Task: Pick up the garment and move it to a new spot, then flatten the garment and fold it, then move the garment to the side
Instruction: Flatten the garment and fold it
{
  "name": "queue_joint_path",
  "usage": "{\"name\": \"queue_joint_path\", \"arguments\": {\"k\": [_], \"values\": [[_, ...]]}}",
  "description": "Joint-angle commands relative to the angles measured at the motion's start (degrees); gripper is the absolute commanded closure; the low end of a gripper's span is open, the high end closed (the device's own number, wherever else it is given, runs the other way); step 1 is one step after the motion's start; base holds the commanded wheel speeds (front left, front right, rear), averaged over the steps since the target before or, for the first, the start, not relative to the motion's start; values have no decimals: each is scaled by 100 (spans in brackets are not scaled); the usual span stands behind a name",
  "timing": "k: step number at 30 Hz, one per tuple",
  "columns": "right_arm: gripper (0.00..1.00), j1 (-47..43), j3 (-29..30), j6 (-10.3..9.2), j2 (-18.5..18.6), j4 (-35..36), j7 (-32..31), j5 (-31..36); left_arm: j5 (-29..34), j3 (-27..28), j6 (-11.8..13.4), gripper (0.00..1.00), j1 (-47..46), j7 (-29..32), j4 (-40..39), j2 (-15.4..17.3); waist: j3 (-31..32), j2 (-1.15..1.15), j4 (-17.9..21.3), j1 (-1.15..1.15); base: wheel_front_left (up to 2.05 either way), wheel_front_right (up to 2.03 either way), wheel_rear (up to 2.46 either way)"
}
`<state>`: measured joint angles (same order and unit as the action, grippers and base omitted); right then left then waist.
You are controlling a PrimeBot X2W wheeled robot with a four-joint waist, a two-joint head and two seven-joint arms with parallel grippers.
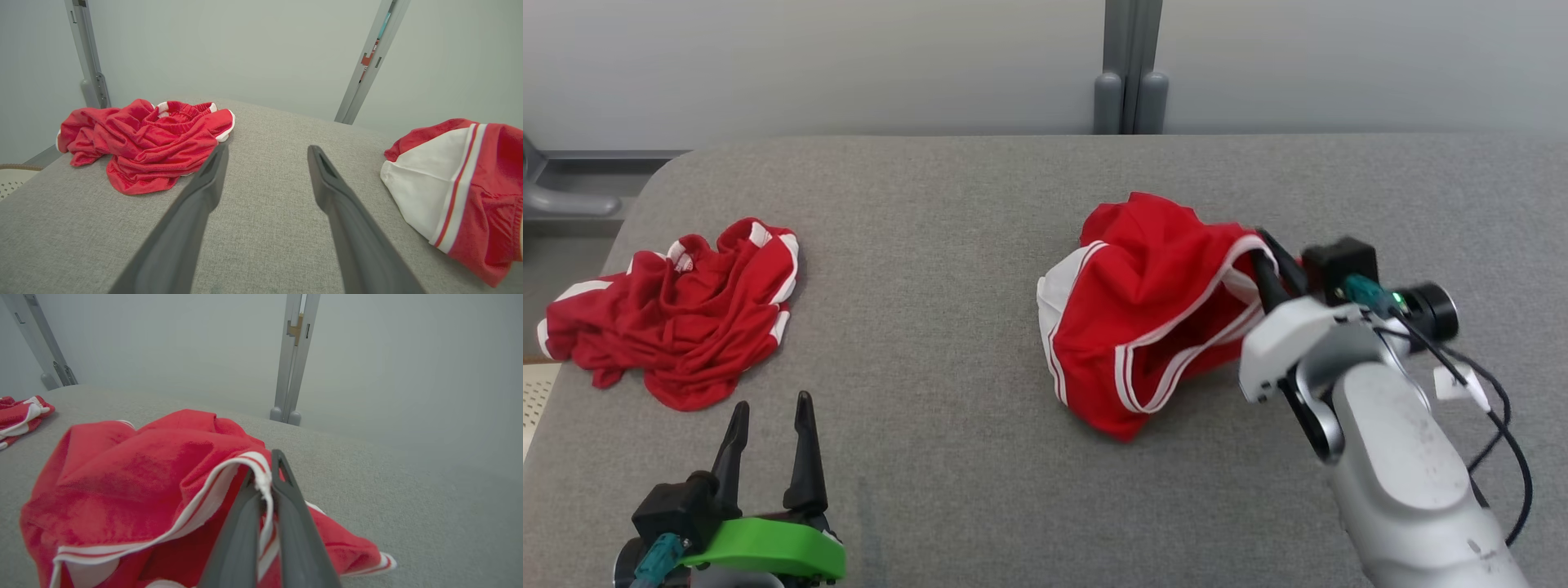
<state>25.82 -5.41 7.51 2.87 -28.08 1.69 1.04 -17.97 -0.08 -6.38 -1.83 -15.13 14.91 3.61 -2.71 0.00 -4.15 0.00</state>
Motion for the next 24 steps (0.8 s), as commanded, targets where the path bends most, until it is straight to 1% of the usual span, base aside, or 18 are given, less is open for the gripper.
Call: {"name": "queue_joint_path", "arguments": {"k": [1, 4, 8, 9, 12, 14, 17, 19, 20, 22, 24], "values": [[100, 324, -185, -5, 4, 61, 81, 2, 38, 17, -20, 0, -42, -3, -20, -3, 13, 0, -19, 0, 0, 0, 0], [100, 990, -739, -5, 4, 48, 136, -124, 56, 27, -26, 0, -63, -2, -57, -10, -6, 0, -54, 0, 0, 0, 0], [100, 1974, -1469, -5, 11, -62, 256, -609, 79, -10, -39, 0, -140, -2, -101, -23, -125, 0, -145, 0, 0, 0, 0], [100, 2207, -1610, -6, 9, -100, 321, -846, 81, -28, -44, 0, -176, -2, -112, -27, -166, 0, -179, 0, 0, 0, 0], [100, 3046, -1961, -6, 10, -272, 556, -1210, 63, -71, -52, 0, -243, -2, -150, -37, -321, 0, -312, 0, 0, 0, 0], [100, 3599, -2175, -6, 6, -406, 781, -1323, 44, -78, -59, 0, -317, -2, -171, -44, -419, 0, -397, 0, 0, 0, 0], [100, 4241, -2336, -6, 8, -645, 1056, -1407, 30, -81, -59, 0, -418, -2, -162, -52, -516, 0, -513, 0, 0, 0, 0], [100, 4611, -2337, -6, 13, -767, 1198, -1439, 28, -92, -64, 0, -452, -2, -170, -57, -573, 0, -573, 0, 0, 0, 0], [100, 4741, -2290, -6, 11, -813, 1245, -1444, 27, -93, -68, 0, -467, -2, -179, -59, -593, 0, -590, 0, 0, 0, 0], [100, 4949, -2010, -6, 47, -952, 1314, -1485, 35, -91, -70, 0, -493, -2, -203, -63, -658, 0, -624, 0, 0, 0, 0], [100, 4997, -1823, -6, 83, -1035, 1343, -1523, 34, -75, -77, 0, -506, -3, -230, -66, -711, 0, -627, 0, 0, 0, 0]]}}
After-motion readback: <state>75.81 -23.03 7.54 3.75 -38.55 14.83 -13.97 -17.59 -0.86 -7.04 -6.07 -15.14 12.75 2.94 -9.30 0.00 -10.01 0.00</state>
